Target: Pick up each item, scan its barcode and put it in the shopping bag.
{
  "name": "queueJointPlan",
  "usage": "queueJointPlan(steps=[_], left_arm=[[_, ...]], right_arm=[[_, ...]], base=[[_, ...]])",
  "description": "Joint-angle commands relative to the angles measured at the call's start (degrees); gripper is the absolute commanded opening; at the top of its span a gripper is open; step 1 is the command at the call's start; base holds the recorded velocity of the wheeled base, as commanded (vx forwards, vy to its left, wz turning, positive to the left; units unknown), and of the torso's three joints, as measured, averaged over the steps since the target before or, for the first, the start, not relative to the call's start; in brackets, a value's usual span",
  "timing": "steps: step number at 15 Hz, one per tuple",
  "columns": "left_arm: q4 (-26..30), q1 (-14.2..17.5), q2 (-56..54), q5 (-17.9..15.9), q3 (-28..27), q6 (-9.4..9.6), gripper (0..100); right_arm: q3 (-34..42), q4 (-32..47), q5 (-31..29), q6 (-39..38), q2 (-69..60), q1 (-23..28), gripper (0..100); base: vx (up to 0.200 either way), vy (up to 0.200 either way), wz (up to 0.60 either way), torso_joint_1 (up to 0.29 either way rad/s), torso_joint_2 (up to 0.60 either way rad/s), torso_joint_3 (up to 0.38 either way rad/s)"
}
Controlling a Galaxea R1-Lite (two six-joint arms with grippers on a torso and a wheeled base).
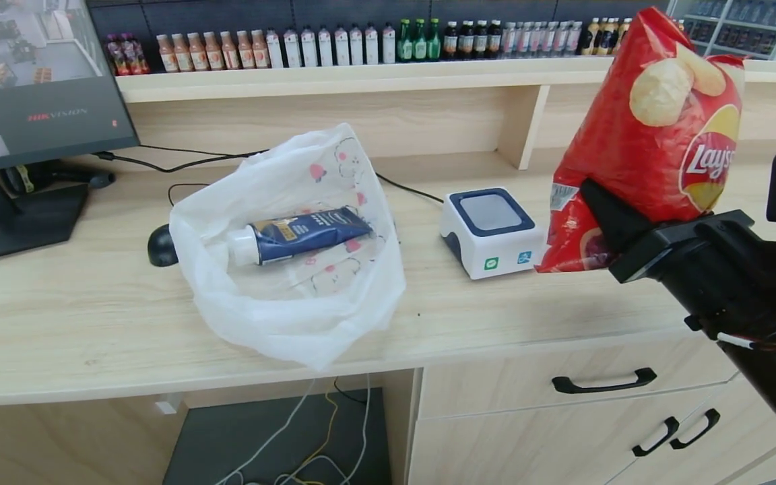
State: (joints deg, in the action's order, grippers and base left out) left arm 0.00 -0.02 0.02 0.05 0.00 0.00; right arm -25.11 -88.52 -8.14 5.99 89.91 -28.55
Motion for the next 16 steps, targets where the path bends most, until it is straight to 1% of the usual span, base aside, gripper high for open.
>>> queueJointPlan(steps=[1,4,6,8,10,12,13,14,15,16], left_arm=[[0.0,-0.1,0.0,0.0,0.0,0.00,100],[0.0,-0.1,0.0,0.0,0.0,0.00,100],[0.0,-0.1,0.0,0.0,0.0,0.00,100],[0.0,-0.1,0.0,0.0,0.0,0.00,100],[0.0,0.0,0.0,0.0,0.0,0.00,100],[0.0,0.0,0.0,0.0,0.0,0.00,100],[0.0,-0.1,0.0,0.0,0.0,0.00,100],[0.0,-0.1,0.0,0.0,0.0,0.00,100],[0.0,0.0,0.0,0.0,0.0,0.00,100],[0.0,-0.1,0.0,0.0,0.0,0.00,100]], right_arm=[[0.9,0.1,0.1,0.1,-0.3,-0.2,0],[1.3,0.3,0.0,0.3,-0.3,-1.9,0],[0.2,1.0,0.1,0.6,-0.3,-2.0,0],[-3.3,3.1,-0.1,4.6,-0.4,-3.8,0],[-8.9,13.0,-1.7,8.5,-3.0,-5.7,0],[-15.4,22.5,-5.1,11.2,-4.1,-7.2,0],[-19.3,26.3,-6.2,11.9,-4.0,-7.5,0],[-19.6,26.6,-6.3,12.0,-4.0,-7.5,0],[-30.4,33.0,-7.8,13.9,-3.3,-10.5,0],[-32.7,35.1,-11.1,14.1,-3.2,-11.6,0]], base=[[0.000,0.000,0.00,0.000,0.00,0.000],[0.000,0.000,0.00,0.000,0.00,0.000],[0.000,0.000,0.00,0.000,0.00,0.000],[0.000,0.000,0.00,0.000,0.00,0.000],[0.000,0.000,0.00,0.000,0.00,0.000],[0.000,0.000,0.00,0.000,0.00,0.000],[0.000,0.000,0.00,0.000,0.00,0.000],[0.000,0.000,0.00,0.000,0.00,0.000],[0.000,0.000,0.00,0.000,0.00,0.000],[0.000,0.000,0.00,0.000,0.00,0.000]])
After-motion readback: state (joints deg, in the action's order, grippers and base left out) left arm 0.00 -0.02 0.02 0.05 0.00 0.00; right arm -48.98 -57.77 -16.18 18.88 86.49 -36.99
